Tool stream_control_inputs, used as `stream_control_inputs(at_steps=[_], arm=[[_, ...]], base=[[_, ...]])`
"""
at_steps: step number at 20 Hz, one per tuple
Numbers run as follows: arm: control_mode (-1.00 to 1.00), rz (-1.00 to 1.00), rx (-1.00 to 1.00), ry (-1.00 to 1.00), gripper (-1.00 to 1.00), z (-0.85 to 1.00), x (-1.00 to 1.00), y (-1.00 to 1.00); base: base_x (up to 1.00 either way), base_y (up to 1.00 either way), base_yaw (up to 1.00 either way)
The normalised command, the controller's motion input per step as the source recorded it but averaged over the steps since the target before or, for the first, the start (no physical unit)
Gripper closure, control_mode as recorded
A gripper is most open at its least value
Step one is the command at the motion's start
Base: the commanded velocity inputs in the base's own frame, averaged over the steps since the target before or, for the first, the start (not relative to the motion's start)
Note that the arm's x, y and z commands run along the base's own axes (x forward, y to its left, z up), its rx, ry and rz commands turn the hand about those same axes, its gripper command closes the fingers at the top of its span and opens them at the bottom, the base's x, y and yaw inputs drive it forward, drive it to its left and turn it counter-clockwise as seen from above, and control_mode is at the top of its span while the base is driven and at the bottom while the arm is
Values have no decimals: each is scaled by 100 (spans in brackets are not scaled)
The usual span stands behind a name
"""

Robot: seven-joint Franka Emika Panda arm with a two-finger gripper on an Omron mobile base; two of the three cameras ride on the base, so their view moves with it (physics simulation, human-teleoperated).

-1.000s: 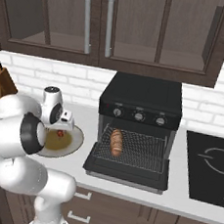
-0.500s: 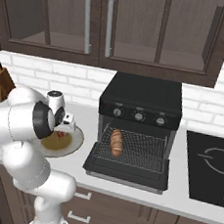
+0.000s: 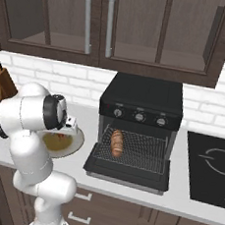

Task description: Pick up the kebab skewer and baguette bread, and place them inside the toaster oven. Close the toaster oven door and start by setting the timer.

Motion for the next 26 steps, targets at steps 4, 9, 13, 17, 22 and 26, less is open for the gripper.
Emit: stream_control_inputs(at_steps=[4,9,13,17,22,26], arm=[[-100,0,0,0,-100,-10,26,2],[-100,0,0,0,100,-1,7,0],[-100,0,0,0,100,0,-18,0],[-100,1,0,0,100,3,-14,0],[-100,9,2,-1,100,82,-42,-21],[-100,19,3,-1,100,100,-100,-52]], base=[[0,0,0],[0,0,0],[0,0,0],[0,0,0],[0,0,0],[0,0,0]])
